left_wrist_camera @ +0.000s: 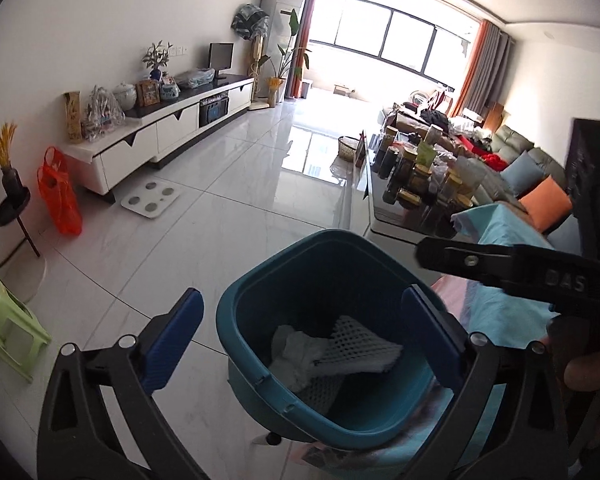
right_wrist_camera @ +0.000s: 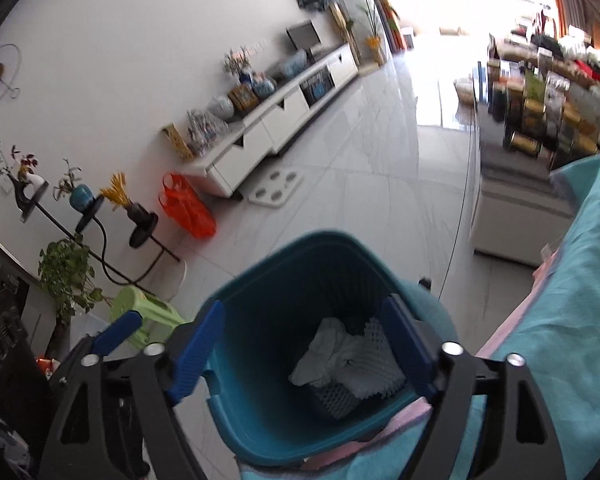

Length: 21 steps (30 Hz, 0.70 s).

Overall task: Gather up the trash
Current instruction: 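Open both tools over the bin and withdraw toward the table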

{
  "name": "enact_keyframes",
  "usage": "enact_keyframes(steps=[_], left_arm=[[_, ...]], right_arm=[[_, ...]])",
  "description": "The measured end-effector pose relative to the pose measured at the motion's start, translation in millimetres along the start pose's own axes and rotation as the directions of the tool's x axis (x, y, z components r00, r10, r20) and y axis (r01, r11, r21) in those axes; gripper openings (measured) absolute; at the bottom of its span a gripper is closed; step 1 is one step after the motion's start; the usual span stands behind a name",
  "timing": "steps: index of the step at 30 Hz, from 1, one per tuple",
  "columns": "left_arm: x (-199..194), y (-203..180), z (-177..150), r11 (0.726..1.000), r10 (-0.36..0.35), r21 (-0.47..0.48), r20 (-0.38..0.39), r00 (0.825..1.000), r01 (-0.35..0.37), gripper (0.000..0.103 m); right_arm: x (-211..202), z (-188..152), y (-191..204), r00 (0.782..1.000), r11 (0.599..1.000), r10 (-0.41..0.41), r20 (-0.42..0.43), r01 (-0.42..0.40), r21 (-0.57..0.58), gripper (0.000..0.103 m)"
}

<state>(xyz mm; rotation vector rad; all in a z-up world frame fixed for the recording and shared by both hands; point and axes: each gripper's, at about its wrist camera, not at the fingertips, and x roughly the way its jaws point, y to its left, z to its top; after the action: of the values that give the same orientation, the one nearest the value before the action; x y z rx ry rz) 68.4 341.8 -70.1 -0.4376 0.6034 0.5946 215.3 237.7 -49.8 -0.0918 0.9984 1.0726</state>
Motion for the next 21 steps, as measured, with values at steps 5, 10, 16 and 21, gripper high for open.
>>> enact_keyframes(steps=[5,10,16,21], left_arm=[[-22.0,-1.3,4.9,1.0,-0.008,-0.021,0.007,1.0,0.008,0.098],[-53.6,-14.6,3.4,0.999,-0.039,0.006,0.071,0.997,0.039,0.098],[-99.3,-49.1,-5.0,0.992,-0.082,0.116,0.208,0.975,0.059,0.098],[-125.4,-91.1,-10.9,0.974,-0.129,0.213,0.264,0.956,0.073,0.098]], right_arm=[[-50.9,-9.2,-3.4,0.991,1.0,-0.019,0.133,0.021,-0.014,0.095],[-92.8,-25.2,-8.7,0.963,0.997,-0.067,0.262,0.072,-0.012,0.096],[-138.8,-49.8,-14.6,0.921,0.993,-0.108,0.375,0.12,-0.01,0.096],[-177.8,-76.4,-19.9,0.878,0.986,-0.147,0.455,0.166,-0.001,0.096]])
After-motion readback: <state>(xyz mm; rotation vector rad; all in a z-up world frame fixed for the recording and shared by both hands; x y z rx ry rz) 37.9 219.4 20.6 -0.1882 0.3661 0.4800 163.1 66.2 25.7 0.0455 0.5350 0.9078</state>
